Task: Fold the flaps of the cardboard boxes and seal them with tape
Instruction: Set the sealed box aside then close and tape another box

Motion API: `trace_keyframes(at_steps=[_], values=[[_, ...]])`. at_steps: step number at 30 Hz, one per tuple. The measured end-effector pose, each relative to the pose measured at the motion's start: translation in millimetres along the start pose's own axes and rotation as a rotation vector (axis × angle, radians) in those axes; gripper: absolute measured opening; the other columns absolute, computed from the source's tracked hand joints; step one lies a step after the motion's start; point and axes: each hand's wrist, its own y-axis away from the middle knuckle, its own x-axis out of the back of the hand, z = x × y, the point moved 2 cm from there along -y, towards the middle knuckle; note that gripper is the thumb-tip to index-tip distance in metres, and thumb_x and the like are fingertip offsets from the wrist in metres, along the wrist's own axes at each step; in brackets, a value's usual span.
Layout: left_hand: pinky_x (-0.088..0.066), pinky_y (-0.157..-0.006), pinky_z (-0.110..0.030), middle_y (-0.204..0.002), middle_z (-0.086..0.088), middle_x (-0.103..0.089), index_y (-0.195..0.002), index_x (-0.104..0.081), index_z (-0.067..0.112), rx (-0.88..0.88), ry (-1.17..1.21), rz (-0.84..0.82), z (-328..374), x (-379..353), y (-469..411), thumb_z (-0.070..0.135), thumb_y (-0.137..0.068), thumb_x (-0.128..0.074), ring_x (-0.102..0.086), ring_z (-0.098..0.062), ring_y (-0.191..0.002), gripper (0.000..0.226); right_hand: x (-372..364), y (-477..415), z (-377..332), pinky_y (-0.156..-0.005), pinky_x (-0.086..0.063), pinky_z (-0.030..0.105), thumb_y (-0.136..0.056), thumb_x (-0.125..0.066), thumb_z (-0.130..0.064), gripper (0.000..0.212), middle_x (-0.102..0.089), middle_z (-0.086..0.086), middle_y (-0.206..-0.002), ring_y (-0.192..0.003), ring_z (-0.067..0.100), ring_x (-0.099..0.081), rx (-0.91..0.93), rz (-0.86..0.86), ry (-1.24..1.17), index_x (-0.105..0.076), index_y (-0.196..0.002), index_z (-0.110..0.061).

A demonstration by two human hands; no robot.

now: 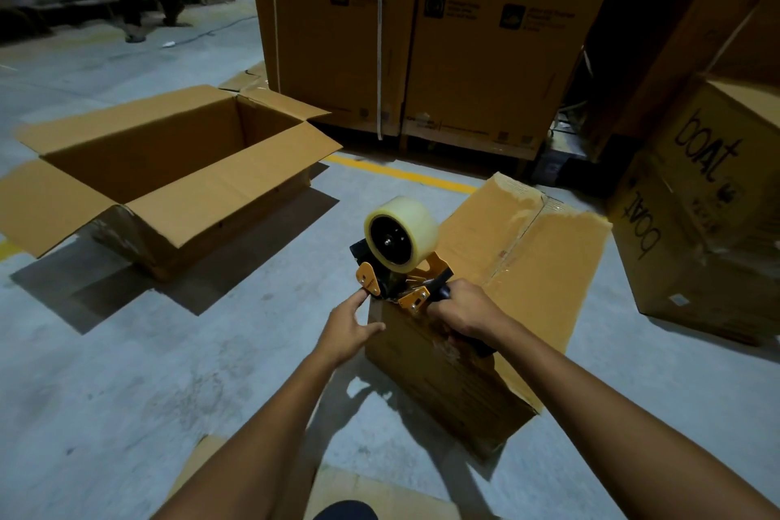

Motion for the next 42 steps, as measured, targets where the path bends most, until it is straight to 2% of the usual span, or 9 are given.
trace_keyframes(at_steps=[5, 9, 16, 21, 27, 31, 34, 37, 42], values=[[-0.034, -0.114, -0.037, -0.155, 0.002, -0.042, -0.146, -0.048, 0.026, -0.094, -0.316, -0.015, 0, 20, -7, -0.003, -0.088, -0.064, -0.039, -0.024, -0.143, 0.067, 6, 8, 5, -0.06, -0.054, 0.039, -0.09, -0.063, -0.017, 0.029, -0.062, 0.006, -0.075, -0.057, 0.02, -0.058, 0.023, 0.007, 0.04, -0.062, -0.118, -0.015], [-0.032, -0.118, -0.038, -0.16, 0.003, -0.032, -0.151, -0.04, 0.031, -0.128, -0.424, -0.049, -3, 23, -7, -0.014, -0.085, -0.049, -0.031, -0.021, -0.147, 0.08, 10, 26, 19, -0.058, -0.05, 0.033, -0.092, -0.063, -0.018, 0.003, -0.061, 0.004, -0.077, -0.06, 0.017, -0.058, 0.025, 0.008, 0.117, -0.061, -0.092, -0.021], [-0.031, -0.116, -0.053, -0.165, 0.004, -0.02, -0.14, -0.052, 0.021, -0.417, -0.701, -0.119, 26, 26, -7, -0.013, -0.078, -0.049, -0.01, -0.026, -0.153, 0.07, 11, 29, 22, -0.066, -0.057, 0.043, -0.087, -0.064, -0.023, 0.018, -0.065, 0.01, -0.083, -0.066, 0.022, -0.062, -0.037, 0.067, 0.162, -0.064, -0.098, -0.009], [-0.033, -0.116, -0.051, -0.162, 0.003, -0.027, -0.136, -0.057, 0.022, -0.361, -0.795, -0.14, 24, 25, -9, -0.012, -0.077, -0.052, -0.006, -0.021, -0.154, 0.068, 10, 31, 22, -0.06, -0.048, 0.035, -0.088, -0.065, -0.023, 0.017, -0.065, 0.009, -0.083, -0.065, 0.02, -0.059, -0.047, 0.086, 0.226, -0.064, -0.096, -0.008], [-0.024, -0.119, -0.055, -0.164, 0.017, -0.015, -0.155, -0.027, 0.037, -0.333, -0.811, -0.14, 21, 25, -8, -0.015, -0.074, -0.047, 0.0, -0.02, -0.154, 0.098, 25, 51, 48, -0.055, -0.05, 0.028, -0.089, -0.067, -0.022, 0.022, -0.065, 0.004, -0.087, -0.065, 0.016, -0.062, -0.118, 0.079, 0.226, -0.063, -0.109, -0.016], [-0.009, -0.122, -0.055, -0.166, 0.01, -0.006, -0.158, -0.019, 0.028, -0.348, -0.974, -0.164, 37, 18, -3, -0.005, -0.084, -0.058, 0.008, -0.021, -0.153, 0.09, 32, 72, 70, -0.06, -0.054, 0.034, -0.089, -0.069, -0.025, 0.019, -0.065, 0.005, -0.087, -0.075, 0.019, -0.065, -0.181, 0.099, 0.232, -0.06, -0.103, -0.015], [-0.007, -0.121, -0.055, -0.165, 0.005, -0.016, -0.153, -0.033, 0.022, -0.477, -1.028, -0.245, 55, 4, 10, 0.005, -0.085, -0.064, 0.006, -0.022, -0.154, 0.077, 30, 75, 66, -0.064, -0.056, 0.038, -0.088, -0.07, -0.026, 0.019, -0.067, 0.006, -0.089, -0.078, 0.021, -0.067, -0.143, 0.126, 0.251, -0.065, -0.103, -0.016], [-0.009, -0.121, -0.051, -0.159, -0.003, -0.034, -0.135, -0.053, 0.017, -0.521, -1.057, -0.284, 59, -10, 24, 0.01, -0.082, -0.065, -0.007, -0.019, -0.153, 0.055, 30, 76, 59, -0.054, -0.043, 0.026, -0.089, -0.069, -0.026, 0.009, -0.062, 0.0, -0.082, -0.07, 0.014, -0.059, -0.121, 0.135, 0.298, -0.062, -0.092, -0.021], [0.006, -0.121, -0.054, -0.164, -0.001, -0.023, -0.143, -0.047, 0.019, -0.463, -1.061, -0.258, 55, -13, 24, 0.008, -0.083, -0.065, -0.001, -0.018, -0.154, 0.064, 29, 81, 64, -0.053, -0.042, 0.025, -0.089, -0.067, -0.023, 0.013, -0.062, 0.003, -0.082, -0.068, 0.015, -0.059, -0.128, 0.15, 0.309, -0.065, -0.1, -0.016]])
